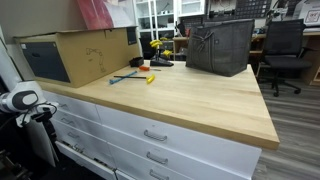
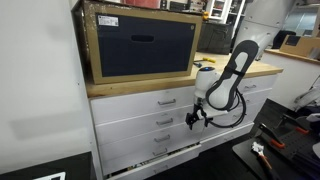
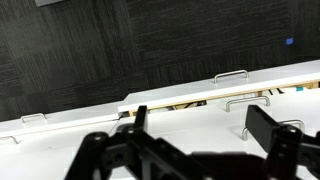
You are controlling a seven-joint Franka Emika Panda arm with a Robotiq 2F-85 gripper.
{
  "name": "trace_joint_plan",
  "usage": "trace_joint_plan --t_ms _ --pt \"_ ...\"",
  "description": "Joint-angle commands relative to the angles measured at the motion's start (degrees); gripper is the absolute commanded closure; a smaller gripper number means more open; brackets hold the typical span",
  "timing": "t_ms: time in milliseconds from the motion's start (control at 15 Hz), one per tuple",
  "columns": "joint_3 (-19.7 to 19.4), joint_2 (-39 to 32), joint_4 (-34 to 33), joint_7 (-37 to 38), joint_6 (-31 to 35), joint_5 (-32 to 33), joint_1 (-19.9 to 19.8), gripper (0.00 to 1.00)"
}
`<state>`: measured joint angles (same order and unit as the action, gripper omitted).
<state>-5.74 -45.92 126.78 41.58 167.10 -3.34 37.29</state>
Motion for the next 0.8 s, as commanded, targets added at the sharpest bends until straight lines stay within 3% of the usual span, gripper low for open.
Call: trace_joint_plan --t_ms 0,733 --pt "-3.11 -4.99 -4.57 3.04 1.65 -0.99 5.16 0.0" --pt "-3.27 -13.76 -12.85 4.64 3.46 -6.87 6.24 0.0"
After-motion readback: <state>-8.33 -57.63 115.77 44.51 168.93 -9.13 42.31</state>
